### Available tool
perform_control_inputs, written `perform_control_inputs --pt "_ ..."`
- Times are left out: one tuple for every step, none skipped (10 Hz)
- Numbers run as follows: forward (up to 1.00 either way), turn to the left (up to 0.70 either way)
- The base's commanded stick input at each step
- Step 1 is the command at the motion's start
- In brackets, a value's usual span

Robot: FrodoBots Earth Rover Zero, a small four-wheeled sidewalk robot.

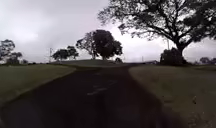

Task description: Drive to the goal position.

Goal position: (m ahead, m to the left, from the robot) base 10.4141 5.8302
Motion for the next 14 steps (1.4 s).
perform_control_inputs --pt "1.0 0.27" --pt "1.0 0.0" --pt "1.0 0.0" --pt "1.0 0.33" --pt "1.0 0.4" --pt "1.0 0.39" --pt "1.0 0.37" --pt "1.0 0.12" --pt "1.0 0.0" --pt "1.0 0.0" --pt "1.0 0.02" --pt "1.0 0.23" --pt "1.0 0.36" --pt "1.0 0.17"
